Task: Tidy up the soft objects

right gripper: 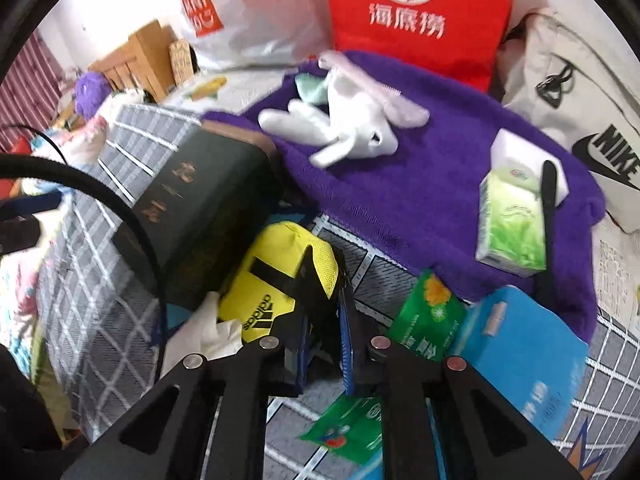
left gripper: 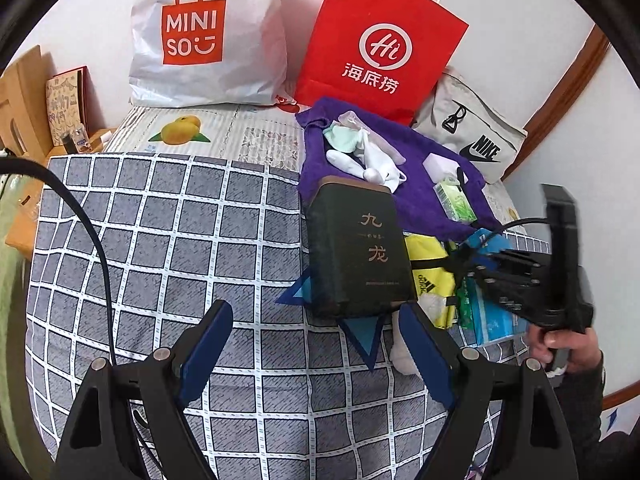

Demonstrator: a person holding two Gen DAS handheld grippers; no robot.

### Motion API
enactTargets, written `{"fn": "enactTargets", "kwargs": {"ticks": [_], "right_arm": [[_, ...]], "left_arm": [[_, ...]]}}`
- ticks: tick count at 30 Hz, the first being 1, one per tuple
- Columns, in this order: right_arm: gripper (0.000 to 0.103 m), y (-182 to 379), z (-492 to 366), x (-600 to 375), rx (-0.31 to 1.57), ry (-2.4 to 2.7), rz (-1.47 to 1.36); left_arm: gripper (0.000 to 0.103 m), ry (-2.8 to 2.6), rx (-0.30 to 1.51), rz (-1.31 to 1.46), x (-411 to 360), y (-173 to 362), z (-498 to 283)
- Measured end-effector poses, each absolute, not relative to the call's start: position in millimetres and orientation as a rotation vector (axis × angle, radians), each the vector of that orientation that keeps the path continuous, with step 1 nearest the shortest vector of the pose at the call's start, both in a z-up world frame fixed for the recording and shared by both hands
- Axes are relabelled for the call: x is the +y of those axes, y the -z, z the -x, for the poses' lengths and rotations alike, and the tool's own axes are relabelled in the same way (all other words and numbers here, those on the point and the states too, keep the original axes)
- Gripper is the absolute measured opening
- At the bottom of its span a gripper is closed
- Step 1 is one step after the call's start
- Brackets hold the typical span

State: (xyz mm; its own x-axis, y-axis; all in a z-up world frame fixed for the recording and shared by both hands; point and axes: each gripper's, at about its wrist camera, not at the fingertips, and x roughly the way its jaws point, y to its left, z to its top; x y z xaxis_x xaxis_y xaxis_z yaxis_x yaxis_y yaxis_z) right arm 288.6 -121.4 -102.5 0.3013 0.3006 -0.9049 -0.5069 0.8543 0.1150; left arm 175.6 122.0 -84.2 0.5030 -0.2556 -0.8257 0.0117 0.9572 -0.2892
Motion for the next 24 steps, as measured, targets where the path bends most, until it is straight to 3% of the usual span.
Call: {"fn": "enactTargets", "kwargs": {"ticks": [24], "right_arm": [[0.014, 96.5, -252.1, -156.0, 1.186, -0.506, 0.066]], "left_arm": [[0.084, 0.201, 1.079, 0.196, 97.3, 93.9, -176.3]]}}
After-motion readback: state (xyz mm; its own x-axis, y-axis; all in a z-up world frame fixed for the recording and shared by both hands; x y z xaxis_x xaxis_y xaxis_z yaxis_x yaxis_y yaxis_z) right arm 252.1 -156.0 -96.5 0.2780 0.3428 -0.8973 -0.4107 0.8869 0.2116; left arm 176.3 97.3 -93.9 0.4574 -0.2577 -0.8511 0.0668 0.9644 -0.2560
